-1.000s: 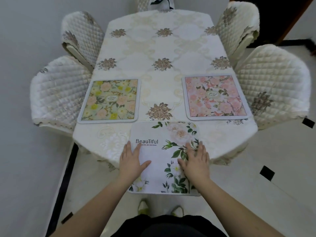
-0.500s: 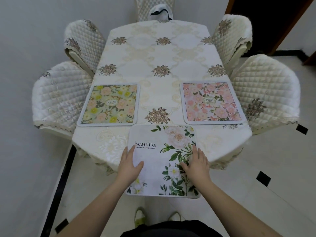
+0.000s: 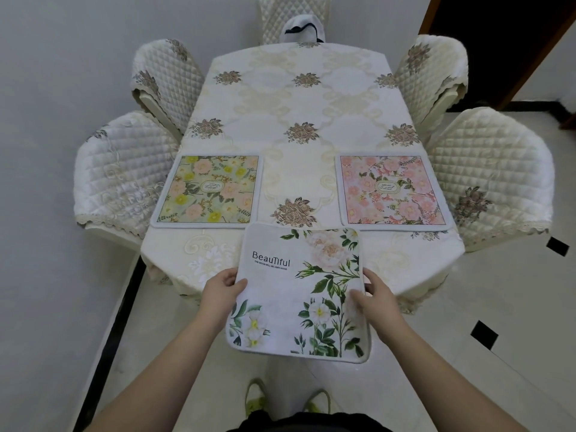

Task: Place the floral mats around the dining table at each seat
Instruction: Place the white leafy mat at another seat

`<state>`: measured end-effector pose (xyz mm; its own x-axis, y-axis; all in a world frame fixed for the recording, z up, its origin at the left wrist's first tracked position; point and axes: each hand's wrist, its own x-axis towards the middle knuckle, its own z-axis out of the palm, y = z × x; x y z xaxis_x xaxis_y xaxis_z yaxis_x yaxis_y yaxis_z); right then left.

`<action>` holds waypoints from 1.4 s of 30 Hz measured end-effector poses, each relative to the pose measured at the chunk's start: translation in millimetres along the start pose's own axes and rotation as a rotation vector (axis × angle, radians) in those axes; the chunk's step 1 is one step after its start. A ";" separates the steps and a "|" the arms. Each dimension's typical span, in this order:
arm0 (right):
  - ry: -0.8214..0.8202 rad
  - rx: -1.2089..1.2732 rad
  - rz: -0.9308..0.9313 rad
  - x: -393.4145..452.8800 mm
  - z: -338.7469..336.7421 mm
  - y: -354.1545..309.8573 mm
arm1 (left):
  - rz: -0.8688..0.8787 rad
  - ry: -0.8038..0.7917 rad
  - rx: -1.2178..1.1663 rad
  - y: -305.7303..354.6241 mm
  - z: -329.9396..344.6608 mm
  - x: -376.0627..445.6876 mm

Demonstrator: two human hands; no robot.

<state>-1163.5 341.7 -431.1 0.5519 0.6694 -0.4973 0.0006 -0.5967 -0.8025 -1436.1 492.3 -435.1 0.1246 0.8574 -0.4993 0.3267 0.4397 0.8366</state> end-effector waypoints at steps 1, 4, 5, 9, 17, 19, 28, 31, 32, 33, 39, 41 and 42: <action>-0.018 0.012 0.005 -0.3 -0.8 -1.7 | 0.016 0.010 0.012 2.8 -0.7 -1.2; -0.041 0.018 -0.037 -0.4 -3.2 -7.9 | 0.064 0.033 0.043 12.6 -3.9 -5.2; -0.039 0.013 -0.051 0.0 -4.4 -11.1 | 0.076 0.039 0.049 16.6 -6.0 -7.0; -0.057 -0.010 -0.129 -0.1 -7.4 -33.4 | 0.113 0.031 0.004 32.2 -23.7 -16.7; -0.165 0.012 -0.242 -15.9 23.7 -78.3 | 0.126 0.099 -0.108 35.2 -83.3 -45.6; -0.205 0.015 -0.266 -24.0 39.5 -90.7 | 0.127 0.132 -0.139 30.5 -99.8 -52.9; -0.319 -0.091 -0.359 -72.4 136.9 -145.8 | 0.175 0.308 -0.215 -4.7 -205.6 -83.0; -0.360 -0.122 -0.374 -95.6 185.9 -156.7 | 0.190 0.363 -0.216 -23.7 -255.2 -93.3; -0.374 -0.128 -0.379 -104.9 203.4 -159.7 | 0.185 0.385 -0.214 -30.0 -272.5 -98.1; -0.387 -0.138 -0.392 -114.1 221.1 -162.1 | 0.182 0.408 -0.220 -35.9 -290.3 -103.7; -0.462 -0.130 -0.405 -168.0 321.7 -177.2 | 0.196 0.521 -0.220 -78.2 -400.6 -130.2; -0.486 -0.126 -0.413 -184.5 351.1 -181.4 | 0.198 0.560 -0.220 -89.1 -431.3 -140.2; -0.491 -0.118 -0.420 -190.5 364.1 -182.8 | 0.202 0.574 -0.223 -92.6 -443.9 -145.3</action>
<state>-1572.4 484.4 -309.8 0.0398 0.9635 -0.2647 0.2403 -0.2663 -0.9335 -1900.3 445.6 -340.0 -0.3777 0.9085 -0.1786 0.1392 0.2464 0.9591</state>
